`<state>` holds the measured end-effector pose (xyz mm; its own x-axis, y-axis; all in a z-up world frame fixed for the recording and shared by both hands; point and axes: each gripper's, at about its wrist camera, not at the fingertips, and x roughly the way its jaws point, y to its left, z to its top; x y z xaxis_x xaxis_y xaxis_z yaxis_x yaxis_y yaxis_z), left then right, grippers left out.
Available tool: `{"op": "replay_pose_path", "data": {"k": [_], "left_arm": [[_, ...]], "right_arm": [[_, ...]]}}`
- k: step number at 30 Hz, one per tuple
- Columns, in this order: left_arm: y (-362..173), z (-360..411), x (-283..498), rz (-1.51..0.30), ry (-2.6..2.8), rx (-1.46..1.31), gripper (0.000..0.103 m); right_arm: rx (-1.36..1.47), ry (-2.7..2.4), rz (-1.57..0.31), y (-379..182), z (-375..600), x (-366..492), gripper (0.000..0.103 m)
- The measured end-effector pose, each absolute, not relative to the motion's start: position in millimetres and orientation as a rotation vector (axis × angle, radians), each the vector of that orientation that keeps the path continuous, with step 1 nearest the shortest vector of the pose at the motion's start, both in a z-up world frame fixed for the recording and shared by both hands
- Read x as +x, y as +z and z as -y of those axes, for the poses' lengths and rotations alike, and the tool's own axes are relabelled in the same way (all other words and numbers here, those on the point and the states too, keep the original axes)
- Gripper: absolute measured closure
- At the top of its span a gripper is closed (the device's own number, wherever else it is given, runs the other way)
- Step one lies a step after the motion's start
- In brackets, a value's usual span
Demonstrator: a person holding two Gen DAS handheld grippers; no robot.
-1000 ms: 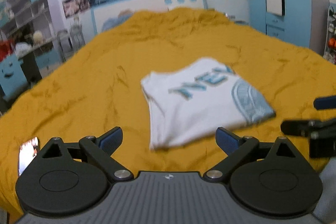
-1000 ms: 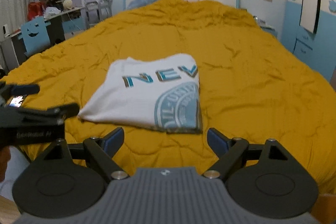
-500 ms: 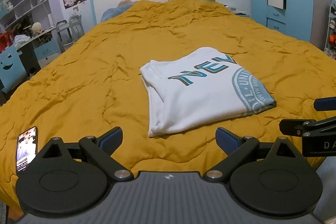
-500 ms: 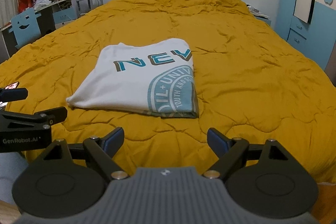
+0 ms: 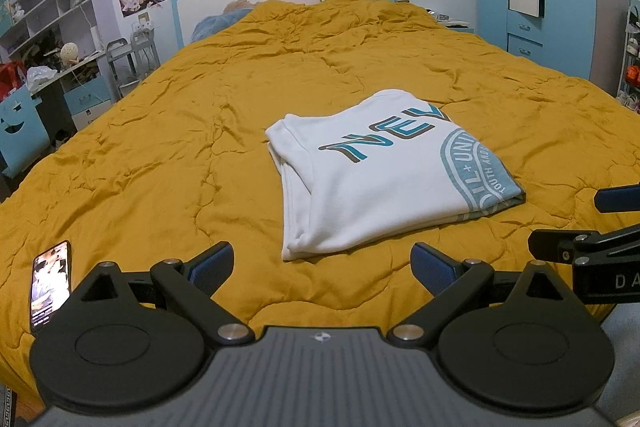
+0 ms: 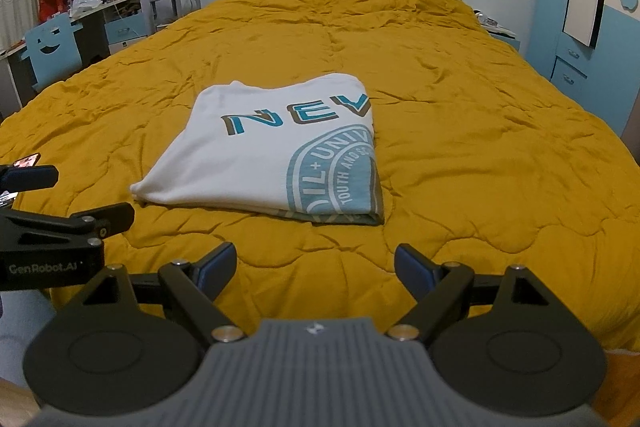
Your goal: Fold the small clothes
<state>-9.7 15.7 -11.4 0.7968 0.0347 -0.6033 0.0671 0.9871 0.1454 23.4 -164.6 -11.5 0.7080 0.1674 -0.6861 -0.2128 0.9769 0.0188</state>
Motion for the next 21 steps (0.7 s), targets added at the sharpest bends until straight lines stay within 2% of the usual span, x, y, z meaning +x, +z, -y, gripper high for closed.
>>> {"op": "replay_pose_path", "data": {"k": [21], "left_arm": [[-13.7,-14.1,-10.4,-0.650,-0.018,0.163,0.000]], "right_arm": [[-0.075,0.225,-0.756,-14.9,164.5,25.2,0.021]]}}
